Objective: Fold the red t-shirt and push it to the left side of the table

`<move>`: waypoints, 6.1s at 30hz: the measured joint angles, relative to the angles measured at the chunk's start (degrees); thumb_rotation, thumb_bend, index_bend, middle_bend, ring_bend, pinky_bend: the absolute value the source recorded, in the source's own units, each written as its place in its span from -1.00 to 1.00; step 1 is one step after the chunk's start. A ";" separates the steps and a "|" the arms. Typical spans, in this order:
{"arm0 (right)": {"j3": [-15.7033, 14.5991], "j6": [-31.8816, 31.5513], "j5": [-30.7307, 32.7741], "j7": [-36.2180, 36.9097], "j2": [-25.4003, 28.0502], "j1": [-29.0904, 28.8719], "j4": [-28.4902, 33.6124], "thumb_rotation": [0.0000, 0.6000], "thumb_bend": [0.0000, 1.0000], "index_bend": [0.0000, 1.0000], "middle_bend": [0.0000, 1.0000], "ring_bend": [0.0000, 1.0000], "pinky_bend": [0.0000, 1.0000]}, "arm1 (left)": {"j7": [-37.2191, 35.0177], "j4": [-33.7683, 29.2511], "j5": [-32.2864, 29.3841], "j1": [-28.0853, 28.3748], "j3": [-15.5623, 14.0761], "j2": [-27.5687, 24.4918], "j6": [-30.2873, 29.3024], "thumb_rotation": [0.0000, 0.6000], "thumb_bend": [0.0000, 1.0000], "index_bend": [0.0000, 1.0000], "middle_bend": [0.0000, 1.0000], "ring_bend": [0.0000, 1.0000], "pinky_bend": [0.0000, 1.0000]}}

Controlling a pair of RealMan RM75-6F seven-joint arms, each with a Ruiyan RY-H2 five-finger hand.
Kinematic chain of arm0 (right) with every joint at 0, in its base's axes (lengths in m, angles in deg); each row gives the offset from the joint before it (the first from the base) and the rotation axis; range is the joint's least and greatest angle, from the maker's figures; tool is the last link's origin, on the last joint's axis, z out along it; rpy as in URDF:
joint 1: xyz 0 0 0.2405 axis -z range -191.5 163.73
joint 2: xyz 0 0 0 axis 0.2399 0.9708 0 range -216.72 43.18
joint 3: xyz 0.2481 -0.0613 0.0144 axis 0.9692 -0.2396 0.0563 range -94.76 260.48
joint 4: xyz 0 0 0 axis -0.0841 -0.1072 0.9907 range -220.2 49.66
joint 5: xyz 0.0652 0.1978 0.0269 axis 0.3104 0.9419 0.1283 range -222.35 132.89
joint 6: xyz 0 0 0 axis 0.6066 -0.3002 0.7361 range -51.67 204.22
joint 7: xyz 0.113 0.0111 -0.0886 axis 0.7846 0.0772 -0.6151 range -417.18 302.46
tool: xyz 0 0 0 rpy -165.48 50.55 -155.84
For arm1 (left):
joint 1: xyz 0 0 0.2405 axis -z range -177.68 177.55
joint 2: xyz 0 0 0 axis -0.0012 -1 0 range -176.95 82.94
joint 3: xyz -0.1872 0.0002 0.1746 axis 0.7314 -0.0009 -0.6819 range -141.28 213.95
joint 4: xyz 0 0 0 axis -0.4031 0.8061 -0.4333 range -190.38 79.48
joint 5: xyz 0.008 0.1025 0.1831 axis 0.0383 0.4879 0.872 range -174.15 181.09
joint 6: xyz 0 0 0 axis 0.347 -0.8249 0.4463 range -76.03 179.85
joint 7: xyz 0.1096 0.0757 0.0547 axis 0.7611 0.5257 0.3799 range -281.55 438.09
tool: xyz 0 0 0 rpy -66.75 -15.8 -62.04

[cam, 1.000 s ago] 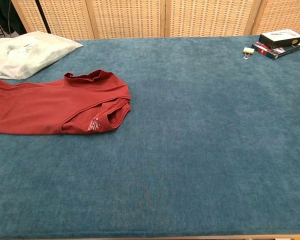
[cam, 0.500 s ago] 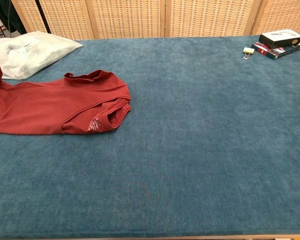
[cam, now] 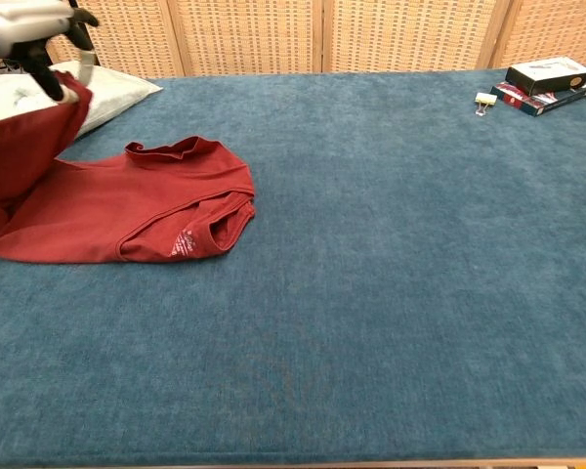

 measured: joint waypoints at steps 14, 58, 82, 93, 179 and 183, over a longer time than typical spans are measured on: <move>0.40 0.38 0.74 1.15 0.52 -0.06 0.09 1.00 -1.00 -1.00 -1.00 -1.00 -1.00 | 3.13 5.89 0.47 5.32 -0.10 8.87 -0.21 1.00 0.24 0.48 -1.00 -1.00 -1.00; 0.43 0.62 0.88 2.66 1.57 0.05 0.50 1.00 -1.00 -1.00 -1.00 -1.00 -1.00 | -3.92 13.70 6.76 8.01 -0.23 18.81 1.44 1.00 -0.95 -1.00 -1.00 -1.00 -1.00; -0.26 0.80 -0.25 0.79 1.08 0.03 1.02 1.00 -1.00 -1.00 -1.00 -1.00 -1.00 | -34.76 -3.20 30.27 -4.71 -3.04 -6.92 -6.27 1.00 -0.83 -0.69 -1.00 -1.00 -1.00; -0.51 1.29 -0.42 0.11 0.82 -0.12 1.10 1.00 -1.00 -1.00 -1.00 -1.00 -1.00 | -50.35 17.20 35.56 -8.87 -8.75 -1.41 -7.92 1.00 -0.72 -0.50 -1.00 -1.00 -1.00; -1.00 2.84 0.03 0.66 1.29 -0.57 1.64 1.00 -1.00 -1.00 -1.00 -1.00 -1.00 | -42.01 54.28 56.06 -4.18 -22.04 25.48 -33.47 1.00 -0.13 0.37 -1.00 -1.00 -1.00; -1.10 2.86 -0.12 0.52 1.31 -0.56 1.78 1.00 -1.00 -1.00 -1.00 -1.00 -1.00 | -40.50 54.81 57.42 -4.04 -23.27 25.83 -34.16 1.00 -0.14 0.38 -1.00 -1.00 -1.00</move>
